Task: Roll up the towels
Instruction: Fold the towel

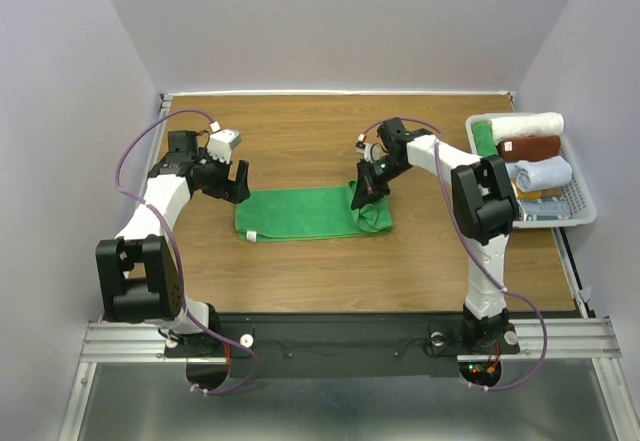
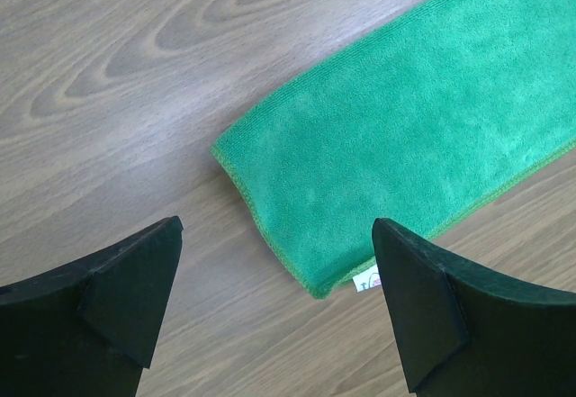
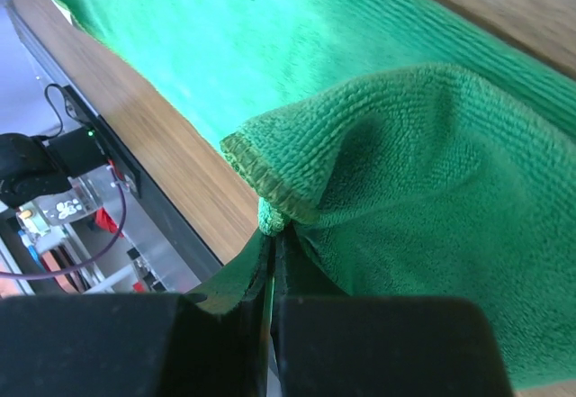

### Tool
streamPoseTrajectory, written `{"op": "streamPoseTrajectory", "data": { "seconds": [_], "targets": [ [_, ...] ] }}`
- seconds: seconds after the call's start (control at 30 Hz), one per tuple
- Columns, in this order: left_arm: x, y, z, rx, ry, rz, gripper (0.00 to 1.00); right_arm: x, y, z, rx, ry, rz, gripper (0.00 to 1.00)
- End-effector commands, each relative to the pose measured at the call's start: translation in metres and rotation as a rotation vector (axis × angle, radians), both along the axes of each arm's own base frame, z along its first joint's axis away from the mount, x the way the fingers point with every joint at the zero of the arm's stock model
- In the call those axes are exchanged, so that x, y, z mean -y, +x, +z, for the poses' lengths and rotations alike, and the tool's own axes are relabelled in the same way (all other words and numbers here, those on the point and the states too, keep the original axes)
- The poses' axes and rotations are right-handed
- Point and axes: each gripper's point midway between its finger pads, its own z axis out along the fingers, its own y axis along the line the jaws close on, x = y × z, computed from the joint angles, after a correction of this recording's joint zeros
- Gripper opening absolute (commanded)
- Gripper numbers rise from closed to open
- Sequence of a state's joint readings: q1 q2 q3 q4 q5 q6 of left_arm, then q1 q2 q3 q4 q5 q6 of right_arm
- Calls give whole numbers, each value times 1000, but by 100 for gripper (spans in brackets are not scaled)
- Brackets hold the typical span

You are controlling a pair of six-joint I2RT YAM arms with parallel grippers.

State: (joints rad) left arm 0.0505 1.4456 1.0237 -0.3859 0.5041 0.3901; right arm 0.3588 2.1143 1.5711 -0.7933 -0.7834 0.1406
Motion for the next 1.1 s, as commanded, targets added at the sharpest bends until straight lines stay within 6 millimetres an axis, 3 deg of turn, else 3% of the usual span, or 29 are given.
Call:
{"op": "streamPoseTrajectory", "data": {
  "seconds": [0.0, 0.43, 1.07],
  "targets": [
    [0, 9, 12, 24, -20, 1, 99, -23, 9, 13, 42, 56, 16, 1],
    [-3, 9, 7, 11, -14, 3, 99, -41, 11, 3, 17, 52, 22, 1],
    [-8, 8, 0, -5, -10, 7, 99, -64, 6, 2, -8, 73, 45, 1]
  ]
}}
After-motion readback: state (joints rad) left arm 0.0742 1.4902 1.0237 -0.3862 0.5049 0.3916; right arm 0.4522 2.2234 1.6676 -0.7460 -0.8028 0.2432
